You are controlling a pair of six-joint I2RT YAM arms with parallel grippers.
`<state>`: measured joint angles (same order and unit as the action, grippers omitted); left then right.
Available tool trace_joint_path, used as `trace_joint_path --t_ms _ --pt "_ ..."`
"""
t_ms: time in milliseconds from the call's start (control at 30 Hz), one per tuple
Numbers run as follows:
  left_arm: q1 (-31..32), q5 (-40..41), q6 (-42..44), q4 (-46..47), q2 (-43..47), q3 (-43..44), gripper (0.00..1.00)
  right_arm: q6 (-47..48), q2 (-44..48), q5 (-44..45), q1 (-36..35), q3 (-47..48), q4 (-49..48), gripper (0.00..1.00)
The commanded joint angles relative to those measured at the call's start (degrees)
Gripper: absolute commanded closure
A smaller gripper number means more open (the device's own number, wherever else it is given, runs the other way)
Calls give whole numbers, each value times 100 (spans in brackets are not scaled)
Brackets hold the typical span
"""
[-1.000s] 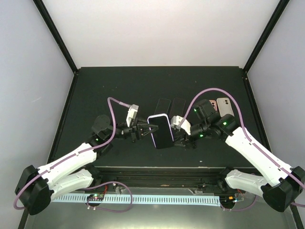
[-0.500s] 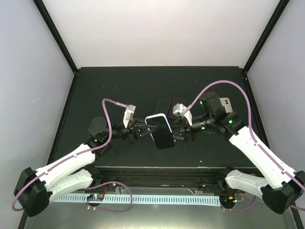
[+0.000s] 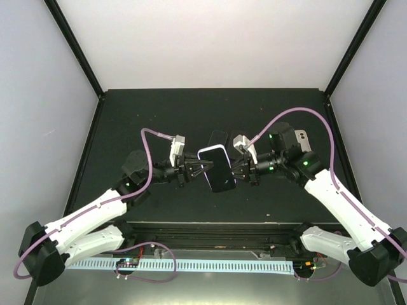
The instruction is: Take the phone out of the phone case
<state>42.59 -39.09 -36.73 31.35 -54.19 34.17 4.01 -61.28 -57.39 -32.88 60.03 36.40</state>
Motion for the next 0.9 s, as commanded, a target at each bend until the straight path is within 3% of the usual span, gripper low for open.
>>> trace_joint_path --t_ms 0,67,200,300,400,500,633,867 --pt "128 1285 363 -1673 -323 212 98 -222 337 -387 -158 -386 -1222 99" --pt "119 1773 714 -2064 -383 519 88 -549 538 -87 -161 -781 -1483 99" --pt "119 3285 1324 -3333 -291 1097 46 -1396 802 971 -149 -1403 -1704 99" --pt "141 4591 1468 -3701 55 1124 34 -1983 836 1529 -85 -1471 -1498 99" --pt "204 5401 1492 -4079 183 1179 28 -2405 752 2292 -45 -1207 -941 99" --pt "429 5698 1537 -4038 203 1019 24 -2693 655 2885 16 -1051 -486 99" --pt "936 5840 1815 -3680 29 767 27 -2843 486 2787 154 -1147 -345 99" --pt "2158 6069 3062 -3308 -756 872 34 -2989 -40 2798 602 -1047 370 99"
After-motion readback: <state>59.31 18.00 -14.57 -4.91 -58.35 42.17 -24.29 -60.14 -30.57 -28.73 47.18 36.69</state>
